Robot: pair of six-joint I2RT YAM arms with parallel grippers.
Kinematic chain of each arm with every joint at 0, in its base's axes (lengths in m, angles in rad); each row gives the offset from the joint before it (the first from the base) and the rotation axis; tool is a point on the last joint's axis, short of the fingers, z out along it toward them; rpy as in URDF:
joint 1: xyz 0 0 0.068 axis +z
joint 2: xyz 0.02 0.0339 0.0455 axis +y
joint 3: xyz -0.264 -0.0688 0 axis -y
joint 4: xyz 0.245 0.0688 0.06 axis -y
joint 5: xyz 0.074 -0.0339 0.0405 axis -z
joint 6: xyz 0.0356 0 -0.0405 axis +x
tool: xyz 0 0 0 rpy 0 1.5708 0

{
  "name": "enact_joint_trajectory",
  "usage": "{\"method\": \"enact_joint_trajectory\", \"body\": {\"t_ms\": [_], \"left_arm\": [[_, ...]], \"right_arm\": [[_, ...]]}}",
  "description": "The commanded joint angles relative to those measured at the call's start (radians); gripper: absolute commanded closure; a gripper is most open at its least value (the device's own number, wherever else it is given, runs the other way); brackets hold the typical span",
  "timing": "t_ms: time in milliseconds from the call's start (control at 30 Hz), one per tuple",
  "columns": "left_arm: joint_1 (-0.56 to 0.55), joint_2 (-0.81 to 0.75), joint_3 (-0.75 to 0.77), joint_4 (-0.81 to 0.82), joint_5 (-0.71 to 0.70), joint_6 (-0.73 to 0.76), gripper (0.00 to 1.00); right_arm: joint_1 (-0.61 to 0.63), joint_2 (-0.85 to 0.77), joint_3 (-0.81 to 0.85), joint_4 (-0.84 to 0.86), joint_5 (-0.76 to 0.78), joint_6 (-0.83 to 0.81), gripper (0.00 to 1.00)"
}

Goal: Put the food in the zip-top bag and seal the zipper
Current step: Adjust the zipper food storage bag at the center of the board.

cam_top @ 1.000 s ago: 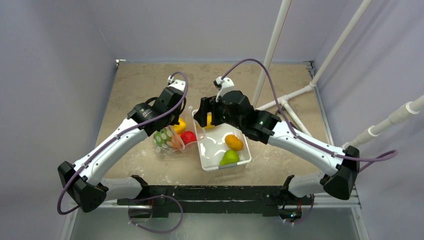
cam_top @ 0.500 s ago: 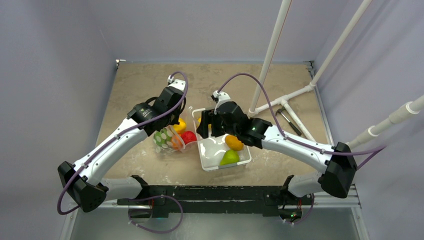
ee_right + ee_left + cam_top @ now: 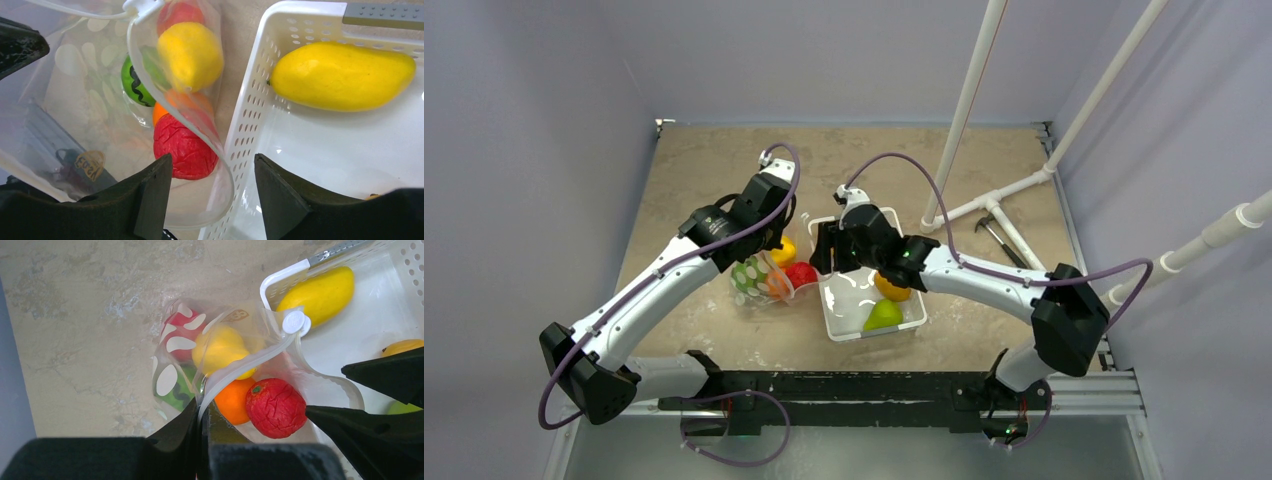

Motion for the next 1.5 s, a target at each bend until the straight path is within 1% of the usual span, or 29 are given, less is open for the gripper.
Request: {"method": "enact_joint_trajectory", "body": {"t_ms": [0, 33, 67, 100, 233, 300, 633, 900, 1000, 1067, 1200, 1333, 1400, 1467], "left_arm": [[-0.002, -0.029, 0.026, 0.003, -0.008, -0.006, 1.00], [-0.002, -0.031, 0.024, 0.002, -0.007, -0.008, 1.00], [-0.002, -0.033, 0.024, 0.002, -0.008, -0.009, 1.00], [-0.002, -0.035, 0.025, 0.001, -0.007, -0.010, 1.00], [-0.001, -0.049, 0.021, -0.009, -0.023, -0.014, 1.00], [-0.002, -0.056, 0.020, -0.017, -0.032, -0.014, 1.00], [-0.002, -0.092, 0.015, -0.057, -0.074, -0.026, 1.00], [-0.002, -0.114, 0.032, -0.086, -0.093, -0.037, 1.00], [-0.002, -0.121, 0.019, -0.088, -0.095, -0.044, 1.00], [-0.002, -0.122, -0.007, -0.071, -0.093, -0.046, 1.00], [0.000, -0.107, -0.100, -0.013, -0.073, -0.062, 1.00], [0.013, -0.077, -0.173, 0.035, -0.033, -0.069, 1.00], [0.018, -0.065, -0.158, 0.024, -0.019, -0.070, 1.00], [0.017, -0.079, -0.109, 0.006, -0.021, -0.067, 1.00]], "right_arm": [[-0.013, 0.021, 0.002, 0.086, -0.011, 0.002, 0.40], [-0.015, 0.029, 0.007, 0.092, -0.012, -0.003, 0.43], [-0.019, 0.038, 0.014, 0.093, -0.017, -0.008, 0.49], [-0.021, 0.044, 0.027, 0.093, -0.023, -0.012, 0.58], [-0.024, 0.057, 0.078, 0.093, -0.027, -0.034, 0.80], [-0.027, 0.071, 0.115, 0.082, -0.025, -0.055, 1.00], [-0.027, 0.103, 0.362, -0.008, -0.009, -0.143, 1.00], [-0.027, 0.115, 0.489, -0.056, -0.030, -0.195, 1.00], [-0.027, 0.120, 0.483, -0.051, -0.029, -0.199, 1.00], [-0.027, 0.140, 0.452, -0.046, -0.056, -0.198, 1.00], [-0.027, 0.195, 0.352, 0.009, -0.080, -0.185, 1.00], [-0.028, 0.242, 0.315, 0.025, -0.095, -0.180, 1.00], [-0.028, 0.233, 0.321, 0.021, -0.099, -0.182, 1.00], [-0.027, 0.211, 0.349, -0.001, -0.086, -0.183, 1.00]]}}
